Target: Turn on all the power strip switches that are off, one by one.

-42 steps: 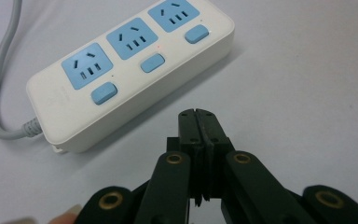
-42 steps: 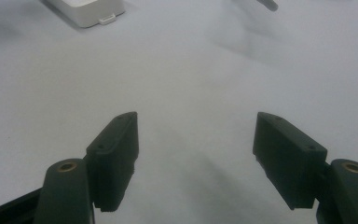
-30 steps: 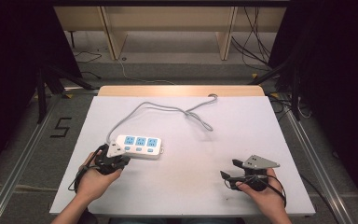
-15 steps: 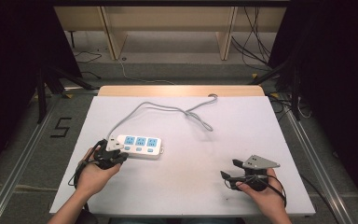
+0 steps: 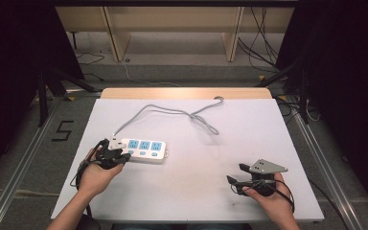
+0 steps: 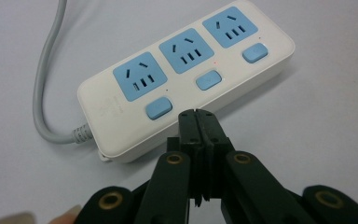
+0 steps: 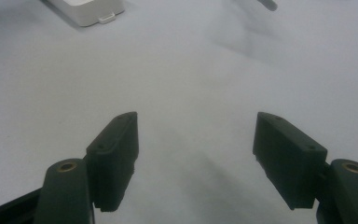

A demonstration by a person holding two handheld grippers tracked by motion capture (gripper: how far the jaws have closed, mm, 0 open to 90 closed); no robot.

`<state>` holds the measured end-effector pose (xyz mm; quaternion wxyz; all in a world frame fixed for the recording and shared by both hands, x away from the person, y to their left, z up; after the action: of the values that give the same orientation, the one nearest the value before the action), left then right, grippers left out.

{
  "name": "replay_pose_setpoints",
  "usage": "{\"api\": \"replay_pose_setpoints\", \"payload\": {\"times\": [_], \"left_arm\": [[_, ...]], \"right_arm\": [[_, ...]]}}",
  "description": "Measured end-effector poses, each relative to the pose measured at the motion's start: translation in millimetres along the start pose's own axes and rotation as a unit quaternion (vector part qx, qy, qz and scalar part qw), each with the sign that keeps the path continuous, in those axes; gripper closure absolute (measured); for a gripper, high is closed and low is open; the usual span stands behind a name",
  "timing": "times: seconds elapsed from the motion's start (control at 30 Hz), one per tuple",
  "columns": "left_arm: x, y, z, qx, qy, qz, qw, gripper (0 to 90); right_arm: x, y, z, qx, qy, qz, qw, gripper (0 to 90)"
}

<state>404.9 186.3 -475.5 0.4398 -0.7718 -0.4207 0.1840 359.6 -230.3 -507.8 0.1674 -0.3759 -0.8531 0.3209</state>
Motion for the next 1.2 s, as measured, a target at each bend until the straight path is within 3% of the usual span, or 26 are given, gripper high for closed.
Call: {"api": "replay_pose_setpoints", "payload": {"times": [1.2], "left_arm": [[10.4, 4.2, -15.6, 0.013, -0.013, -0.009, 0.9998, 89.4]], "right_arm": [[-0.2, 0.1, 0.2, 0.0, 0.001, 0.0, 1.0, 32.2]]}}
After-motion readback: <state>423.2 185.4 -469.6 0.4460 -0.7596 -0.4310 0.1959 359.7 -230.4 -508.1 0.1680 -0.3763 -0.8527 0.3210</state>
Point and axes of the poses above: each handheld gripper's, and its own axes: y roughly forward along the jaws, z roughly out of its underside, x roughly to its left, the point moved 5 cm from there along y, roughly forward along the jaws, and after that the axes turned 8 degrees about x, right-handed, at the moved point
